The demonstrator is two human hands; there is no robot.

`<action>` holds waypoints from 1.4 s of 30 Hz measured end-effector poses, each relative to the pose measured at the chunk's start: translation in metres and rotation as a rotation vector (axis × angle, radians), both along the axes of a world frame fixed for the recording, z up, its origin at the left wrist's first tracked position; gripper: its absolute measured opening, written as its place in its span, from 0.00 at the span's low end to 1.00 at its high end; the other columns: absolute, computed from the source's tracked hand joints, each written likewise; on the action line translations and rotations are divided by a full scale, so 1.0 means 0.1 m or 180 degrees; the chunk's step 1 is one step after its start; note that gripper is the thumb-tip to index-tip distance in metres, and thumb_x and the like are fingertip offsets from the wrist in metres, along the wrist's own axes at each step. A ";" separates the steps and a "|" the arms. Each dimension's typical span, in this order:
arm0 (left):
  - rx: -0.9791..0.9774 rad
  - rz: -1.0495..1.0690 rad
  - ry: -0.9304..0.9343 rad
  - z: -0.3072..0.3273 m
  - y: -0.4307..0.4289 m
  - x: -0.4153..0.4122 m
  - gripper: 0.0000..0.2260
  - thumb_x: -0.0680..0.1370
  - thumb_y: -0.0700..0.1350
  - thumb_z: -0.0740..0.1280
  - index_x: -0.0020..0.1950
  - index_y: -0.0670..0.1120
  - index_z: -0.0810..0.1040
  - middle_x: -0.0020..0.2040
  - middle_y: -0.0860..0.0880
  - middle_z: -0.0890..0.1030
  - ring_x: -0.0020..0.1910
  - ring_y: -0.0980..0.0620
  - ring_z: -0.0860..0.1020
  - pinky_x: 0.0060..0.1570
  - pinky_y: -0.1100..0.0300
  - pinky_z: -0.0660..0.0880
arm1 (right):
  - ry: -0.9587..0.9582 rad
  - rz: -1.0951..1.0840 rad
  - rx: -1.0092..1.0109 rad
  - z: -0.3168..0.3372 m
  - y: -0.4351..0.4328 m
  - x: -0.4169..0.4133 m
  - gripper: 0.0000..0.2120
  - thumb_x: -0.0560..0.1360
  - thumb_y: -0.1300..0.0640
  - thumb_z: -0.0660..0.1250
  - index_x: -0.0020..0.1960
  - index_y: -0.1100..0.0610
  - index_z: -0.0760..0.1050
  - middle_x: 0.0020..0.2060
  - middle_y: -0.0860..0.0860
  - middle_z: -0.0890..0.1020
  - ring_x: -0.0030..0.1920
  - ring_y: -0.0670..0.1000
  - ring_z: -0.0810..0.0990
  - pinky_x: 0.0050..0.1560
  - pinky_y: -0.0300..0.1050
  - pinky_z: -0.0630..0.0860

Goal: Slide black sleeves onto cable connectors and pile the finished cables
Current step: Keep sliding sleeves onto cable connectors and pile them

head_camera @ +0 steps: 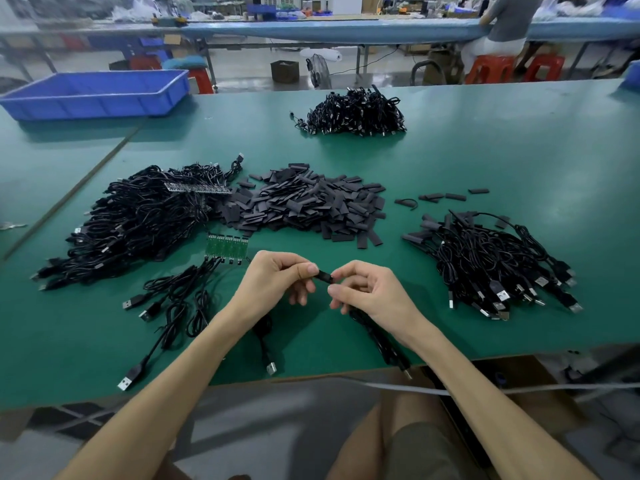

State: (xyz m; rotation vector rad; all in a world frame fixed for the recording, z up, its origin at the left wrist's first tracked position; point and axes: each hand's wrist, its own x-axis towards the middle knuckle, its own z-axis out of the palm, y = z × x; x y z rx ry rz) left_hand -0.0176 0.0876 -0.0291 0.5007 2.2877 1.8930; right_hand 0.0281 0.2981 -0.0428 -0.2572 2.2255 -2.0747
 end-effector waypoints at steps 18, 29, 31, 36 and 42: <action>-0.0368 -0.0430 -0.0436 0.23 0.82 0.11 0.09 0.79 0.44 0.72 0.51 0.39 0.78 0.38 0.43 0.86 0.33 0.43 0.84 0.27 0.59 0.77 | -0.0403 -0.1248 -0.1593 0.00 0.11 -0.04 0.14 0.77 0.48 0.71 0.51 0.58 0.83 0.45 0.57 0.87 0.45 0.54 0.85 0.45 0.46 0.84; -0.0064 -0.0978 -0.0749 0.78 1.85 -0.21 0.16 0.79 0.43 0.72 0.55 0.30 0.77 0.39 0.37 0.86 0.37 0.45 0.86 0.40 0.57 0.84 | -0.0050 -0.1333 -0.0644 -0.11 0.09 -0.12 0.05 0.78 0.65 0.65 0.46 0.67 0.77 0.32 0.57 0.76 0.36 0.57 0.72 0.46 0.47 0.68; -0.0499 -0.0923 -0.0675 0.62 2.07 -0.22 0.12 0.79 0.41 0.72 0.48 0.32 0.77 0.41 0.34 0.85 0.42 0.41 0.87 0.46 0.52 0.84 | -0.0042 -0.1237 -0.0736 -0.15 0.13 -0.11 0.07 0.81 0.66 0.64 0.55 0.68 0.78 0.40 0.55 0.83 0.41 0.54 0.80 0.47 0.40 0.73; -0.1422 -0.0574 0.0061 0.42 2.30 -0.20 0.17 0.78 0.46 0.74 0.38 0.42 0.69 0.36 0.38 0.85 0.33 0.44 0.85 0.43 0.49 0.84 | -0.0229 -0.1249 -0.1175 -0.19 0.13 -0.13 0.06 0.83 0.61 0.66 0.57 0.55 0.82 0.44 0.47 0.82 0.39 0.42 0.77 0.40 0.37 0.75; -0.1548 -0.0250 0.0280 0.49 2.11 -0.19 0.21 0.77 0.56 0.72 0.56 0.41 0.72 0.62 0.41 0.70 0.52 0.45 0.75 0.50 0.51 0.71 | -0.0227 -0.1105 -0.0871 -0.12 0.12 -0.10 0.11 0.83 0.68 0.63 0.50 0.54 0.79 0.43 0.43 0.85 0.42 0.41 0.81 0.40 0.32 0.77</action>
